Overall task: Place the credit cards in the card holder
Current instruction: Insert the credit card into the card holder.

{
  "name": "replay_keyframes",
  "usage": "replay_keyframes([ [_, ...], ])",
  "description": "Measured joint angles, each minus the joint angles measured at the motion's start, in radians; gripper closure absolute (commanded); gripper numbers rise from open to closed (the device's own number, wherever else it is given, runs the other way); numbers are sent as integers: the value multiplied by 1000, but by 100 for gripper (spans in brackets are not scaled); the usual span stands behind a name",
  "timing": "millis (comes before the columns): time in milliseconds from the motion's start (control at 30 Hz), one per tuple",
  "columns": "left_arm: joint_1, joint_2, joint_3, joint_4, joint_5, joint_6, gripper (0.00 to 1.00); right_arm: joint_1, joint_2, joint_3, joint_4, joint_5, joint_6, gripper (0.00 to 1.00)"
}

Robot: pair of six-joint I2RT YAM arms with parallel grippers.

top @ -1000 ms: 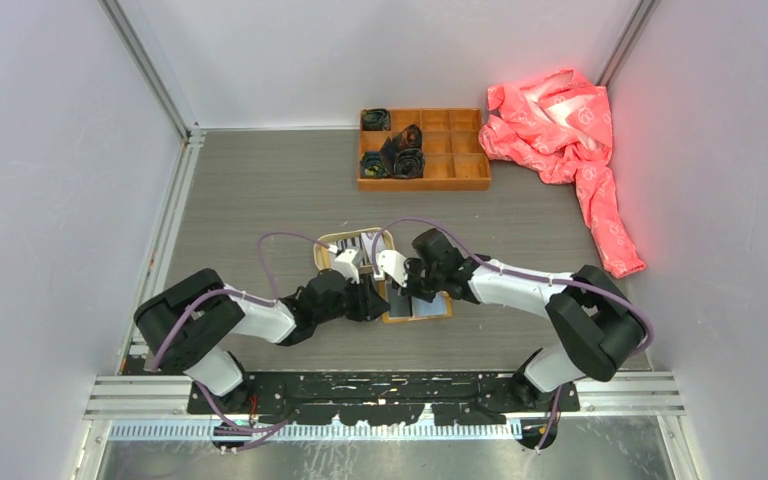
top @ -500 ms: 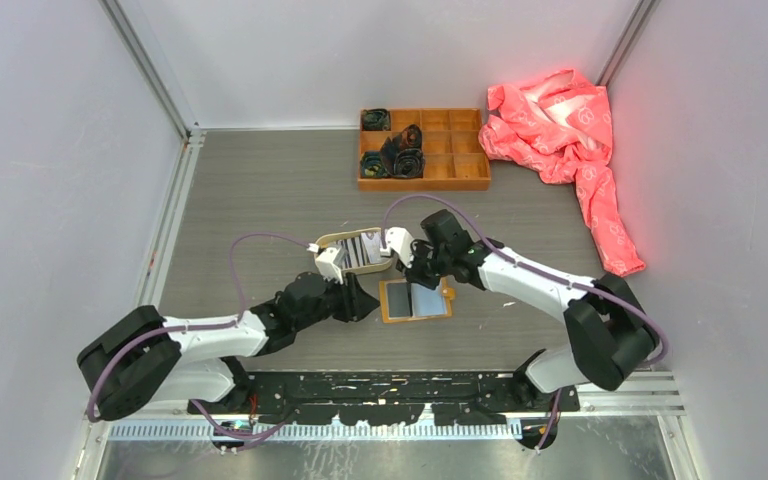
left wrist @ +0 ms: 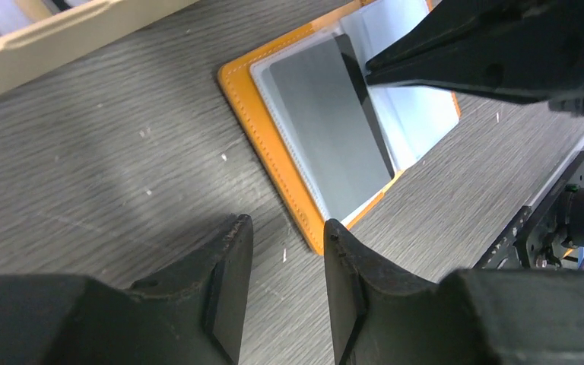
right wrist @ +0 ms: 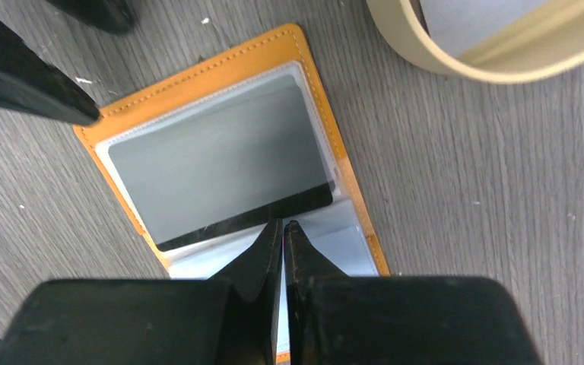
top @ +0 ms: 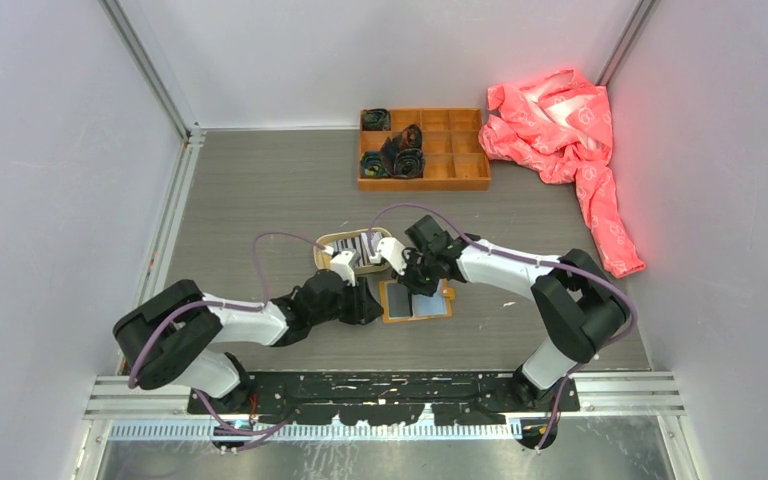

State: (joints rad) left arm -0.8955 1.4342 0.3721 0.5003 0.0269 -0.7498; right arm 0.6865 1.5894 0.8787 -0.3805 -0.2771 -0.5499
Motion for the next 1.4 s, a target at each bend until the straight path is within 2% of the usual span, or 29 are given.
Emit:
replay_keyframes([
  [233, 1, 102, 35, 106, 41, -23, 62, 56, 34, 34, -14, 30, 5, 90],
  [433, 2, 153, 36, 192, 58, -55, 62, 56, 37, 36, -31, 29, 27, 89],
  [633, 2, 142, 35, 178, 61, -58, 61, 47, 24, 39, -43, 22, 43, 88],
  [767, 1, 58, 11, 123, 49, -49, 59, 10, -56, 39, -47, -11, 53, 86],
  [900, 1, -82, 2, 27, 13, -10, 56, -37, -184, 47, -54, -23, 58, 74],
  [933, 1, -127, 4, -11, -2, 8, 55, -46, -211, 63, -70, -11, 60, 66],
  [1000, 3, -207, 11, -92, -29, 42, 45, -51, -239, 124, -101, 22, 76, 29],
  [1067, 8, -283, 32, -185, -60, 80, 36, -52, -240, 195, -124, 59, 103, 3],
  [1200, 32, -440, 85, -357, -126, 138, 24, -90, -163, 408, -247, -26, 114, 0],
  [1300, 101, -540, 140, -479, -134, 167, 23, -113, -35, 595, -331, -154, 153, 1],
  [1400, 217, -571, 227, -588, -92, 187, 23, -123, 39, 638, -317, -237, 230, 1],
])
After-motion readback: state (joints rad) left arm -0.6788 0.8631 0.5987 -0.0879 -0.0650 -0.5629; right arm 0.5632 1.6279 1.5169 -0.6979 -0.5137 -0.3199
